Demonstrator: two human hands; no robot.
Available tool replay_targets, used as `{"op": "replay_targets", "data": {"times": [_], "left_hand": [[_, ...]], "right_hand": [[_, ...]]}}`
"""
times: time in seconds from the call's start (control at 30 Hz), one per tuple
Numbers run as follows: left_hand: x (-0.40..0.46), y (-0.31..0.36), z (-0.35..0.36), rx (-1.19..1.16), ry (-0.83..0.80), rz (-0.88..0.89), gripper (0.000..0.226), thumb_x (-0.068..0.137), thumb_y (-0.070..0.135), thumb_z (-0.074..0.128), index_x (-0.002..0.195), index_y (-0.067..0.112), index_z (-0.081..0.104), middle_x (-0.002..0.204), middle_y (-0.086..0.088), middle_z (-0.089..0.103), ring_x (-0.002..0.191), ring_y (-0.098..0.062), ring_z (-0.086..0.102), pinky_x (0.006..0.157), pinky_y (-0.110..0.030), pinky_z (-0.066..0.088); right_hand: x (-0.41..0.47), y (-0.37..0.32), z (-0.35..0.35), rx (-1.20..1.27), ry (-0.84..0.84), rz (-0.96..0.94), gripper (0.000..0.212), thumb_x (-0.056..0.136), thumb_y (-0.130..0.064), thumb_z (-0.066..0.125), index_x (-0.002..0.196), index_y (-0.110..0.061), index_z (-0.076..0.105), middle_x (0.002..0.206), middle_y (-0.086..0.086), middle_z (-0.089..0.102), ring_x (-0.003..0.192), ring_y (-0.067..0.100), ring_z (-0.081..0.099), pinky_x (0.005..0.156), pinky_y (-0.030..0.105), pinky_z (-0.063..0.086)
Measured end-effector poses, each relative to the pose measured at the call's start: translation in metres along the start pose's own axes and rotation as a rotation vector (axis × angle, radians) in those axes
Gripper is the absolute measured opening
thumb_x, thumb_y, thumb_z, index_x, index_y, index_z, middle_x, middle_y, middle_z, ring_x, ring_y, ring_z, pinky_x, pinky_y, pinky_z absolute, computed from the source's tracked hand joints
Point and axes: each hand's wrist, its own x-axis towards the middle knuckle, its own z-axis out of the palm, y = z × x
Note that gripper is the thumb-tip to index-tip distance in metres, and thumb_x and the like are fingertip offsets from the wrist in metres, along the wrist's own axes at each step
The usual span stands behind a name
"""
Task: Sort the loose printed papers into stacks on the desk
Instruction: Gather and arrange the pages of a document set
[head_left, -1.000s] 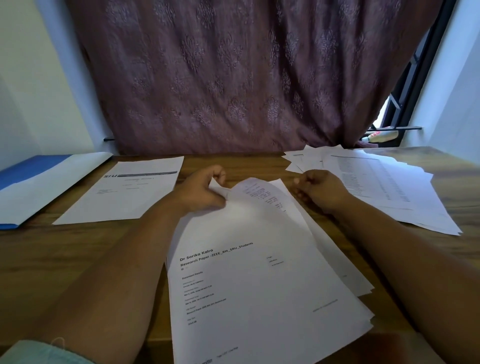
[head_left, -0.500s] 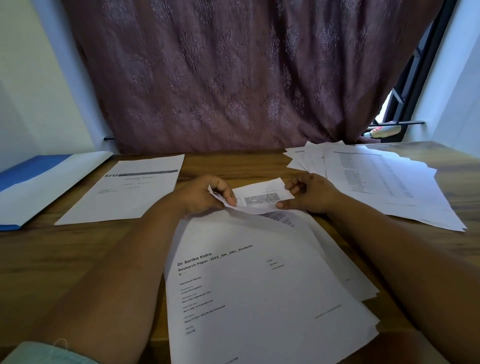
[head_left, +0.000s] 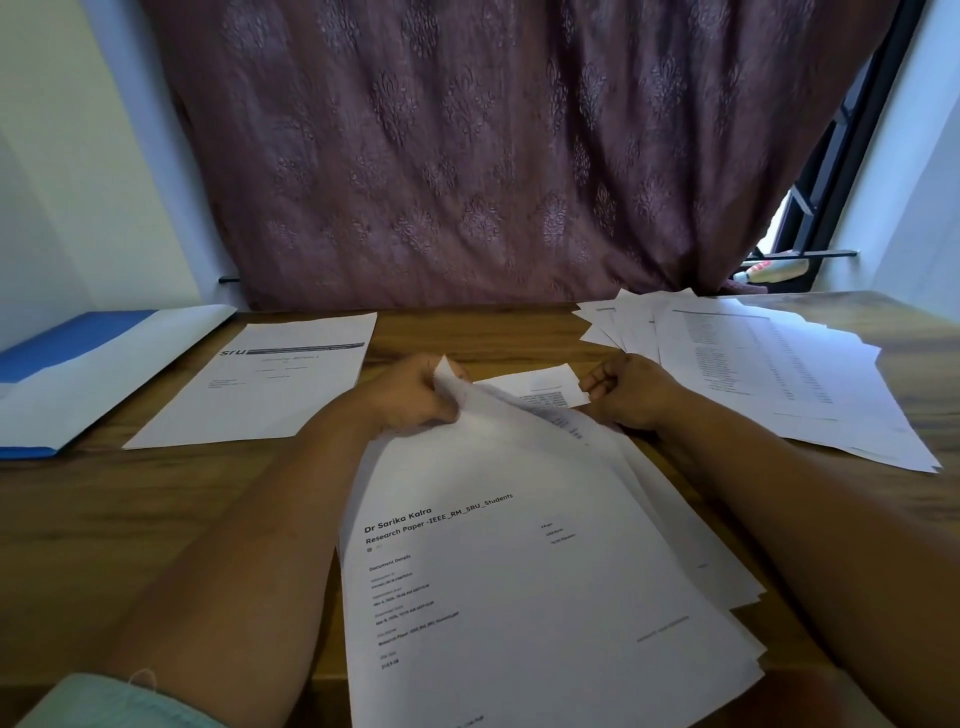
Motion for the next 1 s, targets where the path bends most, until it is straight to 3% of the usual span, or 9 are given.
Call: {"op": "replay_targets", "data": {"times": [0.1, 0.23, 0.33, 0.47, 0.6, 0.73, 0.87, 1.0], "left_hand": [[-0.0014, 0.0025, 0.0012, 0.022, 0.009, 0.002, 0.031, 0.081, -0.011, 0.068, 0.103, 0.009, 0.071, 0.1, -0.005, 0.073, 0.091, -0.015, 0.067, 0.081, -0.025, 0.054], [-0.0024, 0.0056, 0.0008, 0.023, -0.008, -0.004, 0.036, 0.082, -0.011, 0.068, 0.111, 0.011, 0.069, 0.099, 0.007, 0.072, 0.085, -0.003, 0.067, 0.071, -0.01, 0.053], [-0.0033, 0.005, 0.0014, 0.002, -0.007, 0.021, 0.042, 0.081, -0.012, 0.068, 0.117, 0.01, 0.067, 0.109, 0.001, 0.072, 0.091, -0.006, 0.068, 0.076, -0.014, 0.054], [-0.0051, 0.0051, 0.0021, -0.068, -0.032, 0.051, 0.051, 0.079, -0.016, 0.068, 0.123, 0.009, 0.064, 0.114, 0.0, 0.072, 0.101, -0.013, 0.07, 0.084, -0.025, 0.057], [-0.0066, 0.0067, 0.0026, -0.113, -0.039, 0.062, 0.054, 0.079, -0.019, 0.068, 0.12, 0.016, 0.063, 0.107, 0.007, 0.072, 0.093, -0.003, 0.07, 0.075, -0.017, 0.056], [-0.0053, 0.0044, 0.0013, -0.09, -0.042, 0.069, 0.055, 0.078, -0.015, 0.071, 0.124, 0.014, 0.063, 0.114, 0.002, 0.072, 0.1, -0.009, 0.07, 0.083, -0.022, 0.057], [-0.0042, 0.004, -0.0001, -0.072, -0.047, 0.066, 0.054, 0.078, -0.013, 0.072, 0.123, 0.016, 0.064, 0.114, 0.003, 0.072, 0.102, -0.011, 0.07, 0.086, -0.026, 0.057], [-0.0051, 0.0055, 0.0002, -0.079, -0.055, 0.057, 0.055, 0.079, -0.012, 0.072, 0.124, 0.019, 0.063, 0.113, 0.008, 0.072, 0.1, -0.007, 0.07, 0.079, -0.02, 0.056]], "right_hand": [[-0.0023, -0.0013, -0.0002, -0.047, -0.002, -0.011, 0.017, 0.087, -0.021, 0.07, 0.096, -0.013, 0.057, 0.092, -0.001, 0.056, 0.078, 0.012, 0.052, 0.079, 0.025, 0.043], [-0.004, 0.0005, 0.0007, -0.015, 0.037, -0.046, 0.014, 0.094, -0.026, 0.061, 0.097, -0.013, 0.063, 0.093, 0.0, 0.061, 0.077, 0.011, 0.054, 0.079, 0.026, 0.043], [-0.007, 0.0003, -0.0031, 0.172, 0.056, -0.032, 0.023, 0.095, -0.03, 0.059, 0.094, -0.009, 0.067, 0.086, -0.005, 0.065, 0.077, 0.013, 0.061, 0.079, 0.025, 0.049], [-0.0027, 0.0031, -0.0035, 0.265, 0.101, 0.009, 0.023, 0.093, -0.035, 0.061, 0.093, -0.013, 0.068, 0.096, 0.0, 0.07, 0.085, 0.02, 0.067, 0.088, 0.033, 0.054], [-0.0005, 0.0058, -0.0008, 0.301, 0.064, 0.036, 0.028, 0.095, -0.039, 0.057, 0.097, -0.012, 0.066, 0.1, 0.003, 0.07, 0.088, 0.023, 0.067, 0.089, 0.034, 0.053], [0.0003, 0.0063, 0.0001, 0.331, 0.04, 0.032, 0.028, 0.096, -0.04, 0.056, 0.099, -0.013, 0.065, 0.104, 0.002, 0.07, 0.092, 0.024, 0.066, 0.095, 0.039, 0.052], [-0.0005, 0.0065, -0.0009, 0.346, 0.025, 0.017, 0.028, 0.095, -0.038, 0.057, 0.099, -0.012, 0.067, 0.101, 0.001, 0.071, 0.09, 0.024, 0.068, 0.092, 0.037, 0.054], [-0.0035, 0.005, -0.0019, 0.379, 0.019, 0.032, 0.032, 0.096, -0.042, 0.053, 0.104, -0.014, 0.065, 0.105, 0.002, 0.07, 0.091, 0.023, 0.067, 0.084, 0.032, 0.052]]}}
